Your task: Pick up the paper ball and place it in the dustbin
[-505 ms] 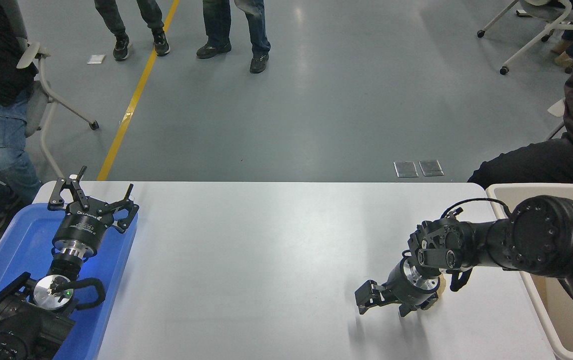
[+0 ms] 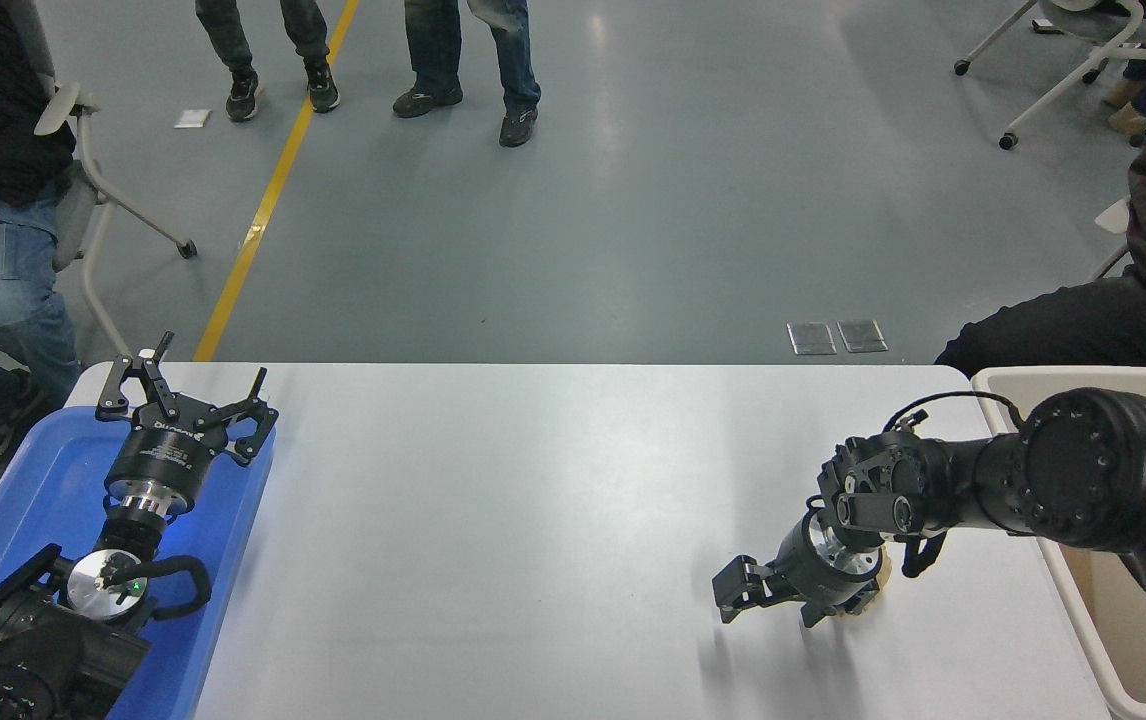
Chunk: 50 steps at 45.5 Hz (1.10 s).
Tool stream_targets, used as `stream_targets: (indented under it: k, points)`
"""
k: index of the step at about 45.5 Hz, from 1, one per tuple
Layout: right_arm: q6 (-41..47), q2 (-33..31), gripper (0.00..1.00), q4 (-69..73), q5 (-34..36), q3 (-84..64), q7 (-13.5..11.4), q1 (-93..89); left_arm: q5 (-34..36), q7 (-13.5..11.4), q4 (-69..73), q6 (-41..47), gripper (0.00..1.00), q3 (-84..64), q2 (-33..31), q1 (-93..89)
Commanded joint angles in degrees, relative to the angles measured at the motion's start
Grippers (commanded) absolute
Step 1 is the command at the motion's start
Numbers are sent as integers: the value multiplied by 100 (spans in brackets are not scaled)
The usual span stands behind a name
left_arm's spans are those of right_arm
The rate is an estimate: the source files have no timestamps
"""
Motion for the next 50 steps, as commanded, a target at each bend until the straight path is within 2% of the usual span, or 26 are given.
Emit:
stream_targets:
  k: [1,11,15,25,29,36,50]
  points:
    - [392,-157,99,1064,28,15,8,1672,0,-2,0,0,99,2,0,1]
    - [1386,-1265,100,1768,-69,-91,-18,3738,0,-2,0,0,99,2,9,1]
    - [1386,-1459,100,1944,-148,-301,-27,4555,0,-2,0,0,99,-6,9,1]
    - [1386,-2074,100,2137,-1132,-583,-18,5848,0,-2,0,0,99,2,9,1]
    - [1386,-2109,100,2418,-1422,-644,-18,6209,0,-2,0,0,99,2,9,1]
    - [1386,-2118,100,2876,-1458,-794,-27,6613,0,-2,0,0,99,2,9,1]
    - [1386,-2136,100,2894,-1747,-856,-36,6087,0,-2,0,0,99,2,9,1]
